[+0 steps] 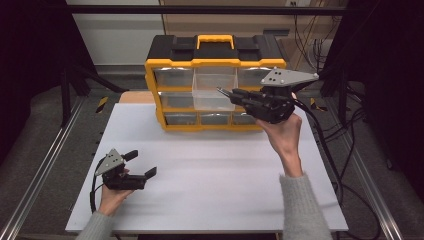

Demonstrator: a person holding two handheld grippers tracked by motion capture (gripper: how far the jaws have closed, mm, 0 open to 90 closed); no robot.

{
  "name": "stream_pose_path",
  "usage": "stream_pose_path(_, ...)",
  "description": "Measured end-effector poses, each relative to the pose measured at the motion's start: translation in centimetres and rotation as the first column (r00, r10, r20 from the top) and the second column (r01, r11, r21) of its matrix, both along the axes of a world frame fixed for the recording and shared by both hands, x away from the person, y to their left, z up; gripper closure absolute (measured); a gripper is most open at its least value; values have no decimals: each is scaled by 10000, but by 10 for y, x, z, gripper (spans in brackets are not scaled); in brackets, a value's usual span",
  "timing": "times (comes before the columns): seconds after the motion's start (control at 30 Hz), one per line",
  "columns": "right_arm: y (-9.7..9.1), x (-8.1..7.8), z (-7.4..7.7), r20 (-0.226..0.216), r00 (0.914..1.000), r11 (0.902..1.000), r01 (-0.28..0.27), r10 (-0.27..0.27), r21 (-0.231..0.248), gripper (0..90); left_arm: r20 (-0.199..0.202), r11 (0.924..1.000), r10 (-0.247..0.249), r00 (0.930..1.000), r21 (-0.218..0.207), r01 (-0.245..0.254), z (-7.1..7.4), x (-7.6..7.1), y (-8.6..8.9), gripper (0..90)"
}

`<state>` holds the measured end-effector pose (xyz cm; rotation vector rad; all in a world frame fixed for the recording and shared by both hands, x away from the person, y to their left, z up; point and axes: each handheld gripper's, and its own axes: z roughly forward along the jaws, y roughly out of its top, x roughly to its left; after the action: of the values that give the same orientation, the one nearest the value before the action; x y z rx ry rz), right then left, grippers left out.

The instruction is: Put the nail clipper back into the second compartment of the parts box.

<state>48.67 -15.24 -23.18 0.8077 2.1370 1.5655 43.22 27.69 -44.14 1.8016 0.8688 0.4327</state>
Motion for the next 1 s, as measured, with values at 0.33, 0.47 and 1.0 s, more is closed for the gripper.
stream_pose_path(0.33, 5, 15, 5, -41, 10000, 9999, 81, -82, -103, 791, -6, 10000, -3, 10000, -11, 3, 0, 0, 0, 21)
stream_pose_path(0.47, 8, 22, 7, -120, 9998, 9996, 175, -178, -230, 792, 1, 10000, -9, 10000, -20, 9, 0, 0, 0, 21)
stream_pose_path(1.0, 18, 49, 4, -582, 9965, 9964, 569, -606, -629, 791, -15, 10000, -1, 10000, -25, 1, 0, 0, 1, 21)
